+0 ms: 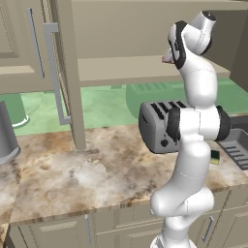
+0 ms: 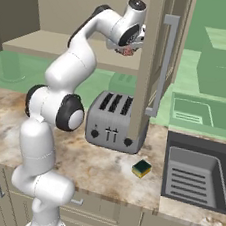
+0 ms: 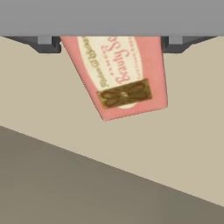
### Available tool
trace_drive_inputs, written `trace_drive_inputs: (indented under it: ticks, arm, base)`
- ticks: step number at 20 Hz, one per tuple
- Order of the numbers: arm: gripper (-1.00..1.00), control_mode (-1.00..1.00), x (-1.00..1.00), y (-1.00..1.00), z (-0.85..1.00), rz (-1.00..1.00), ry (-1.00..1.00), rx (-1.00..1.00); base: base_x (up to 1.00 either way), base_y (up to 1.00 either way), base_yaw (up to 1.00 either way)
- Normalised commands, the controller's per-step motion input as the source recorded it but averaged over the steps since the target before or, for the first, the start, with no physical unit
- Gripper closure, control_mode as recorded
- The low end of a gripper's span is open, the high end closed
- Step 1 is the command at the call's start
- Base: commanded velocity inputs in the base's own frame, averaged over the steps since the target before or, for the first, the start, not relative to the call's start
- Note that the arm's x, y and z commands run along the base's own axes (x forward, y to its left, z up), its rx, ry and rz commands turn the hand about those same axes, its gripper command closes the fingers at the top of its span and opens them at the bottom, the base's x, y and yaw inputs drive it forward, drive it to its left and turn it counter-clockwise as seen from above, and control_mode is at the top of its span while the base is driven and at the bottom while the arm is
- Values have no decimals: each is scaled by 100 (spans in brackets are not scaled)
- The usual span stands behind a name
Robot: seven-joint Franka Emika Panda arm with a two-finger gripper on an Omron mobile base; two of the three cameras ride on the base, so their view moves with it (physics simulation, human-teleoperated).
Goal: Locate and retrieve the sponge and bar soap from the cabinet. Place them next to the sink.
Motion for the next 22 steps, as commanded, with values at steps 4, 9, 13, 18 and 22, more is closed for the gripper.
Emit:
trace_drive_inputs:
  ticks: [4, 9, 13, 18, 22]
  arm:
    - [100, -100, -16, 0, -10, -18, 0, 0]
    - [100, -100, -23, 0, -3, -24, -3, 0]
    - [100, -100, -27, 0, 1, -25, -10, 0]
    - [100, -100, -23, 4, 8, -19, -17, 0]
    - [100, -100, -16, 7, 4, -11, -16, 0]
  base:
    - [0, 0, 0]
    - [0, 0, 0]
    - [0, 0, 0]
    - [0, 0, 0]
    - [0, 0, 0]
